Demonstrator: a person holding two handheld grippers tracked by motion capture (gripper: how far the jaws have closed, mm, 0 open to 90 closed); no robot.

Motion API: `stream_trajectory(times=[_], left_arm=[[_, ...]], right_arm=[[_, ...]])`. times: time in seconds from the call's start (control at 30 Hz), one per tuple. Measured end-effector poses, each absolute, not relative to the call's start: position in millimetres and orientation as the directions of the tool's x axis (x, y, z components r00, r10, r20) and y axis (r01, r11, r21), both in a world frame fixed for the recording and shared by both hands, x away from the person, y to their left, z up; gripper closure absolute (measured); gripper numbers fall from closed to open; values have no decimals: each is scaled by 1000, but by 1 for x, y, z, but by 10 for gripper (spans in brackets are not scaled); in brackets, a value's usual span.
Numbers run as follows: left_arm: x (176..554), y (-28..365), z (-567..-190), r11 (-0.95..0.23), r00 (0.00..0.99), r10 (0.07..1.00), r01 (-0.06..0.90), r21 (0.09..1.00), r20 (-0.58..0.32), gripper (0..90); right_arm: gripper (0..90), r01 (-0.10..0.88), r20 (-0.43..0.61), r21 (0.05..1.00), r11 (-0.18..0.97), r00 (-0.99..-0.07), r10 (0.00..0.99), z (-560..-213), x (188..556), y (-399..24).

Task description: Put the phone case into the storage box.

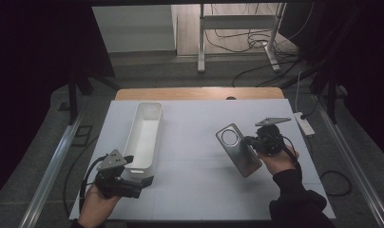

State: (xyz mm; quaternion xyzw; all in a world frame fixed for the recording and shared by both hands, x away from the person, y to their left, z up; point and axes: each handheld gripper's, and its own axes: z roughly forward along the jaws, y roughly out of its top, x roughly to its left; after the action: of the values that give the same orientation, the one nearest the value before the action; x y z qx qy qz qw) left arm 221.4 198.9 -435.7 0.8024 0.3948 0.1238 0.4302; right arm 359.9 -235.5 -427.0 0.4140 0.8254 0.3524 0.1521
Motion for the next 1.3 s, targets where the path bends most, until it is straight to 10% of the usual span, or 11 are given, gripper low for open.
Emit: stream_trajectory(times=[1.3], left_arm=[[284,133,-431,-321,710,681,512,797,-182,5]], right_arm=[[890,537,49,742,402,-641,766,-418,362,-201]])
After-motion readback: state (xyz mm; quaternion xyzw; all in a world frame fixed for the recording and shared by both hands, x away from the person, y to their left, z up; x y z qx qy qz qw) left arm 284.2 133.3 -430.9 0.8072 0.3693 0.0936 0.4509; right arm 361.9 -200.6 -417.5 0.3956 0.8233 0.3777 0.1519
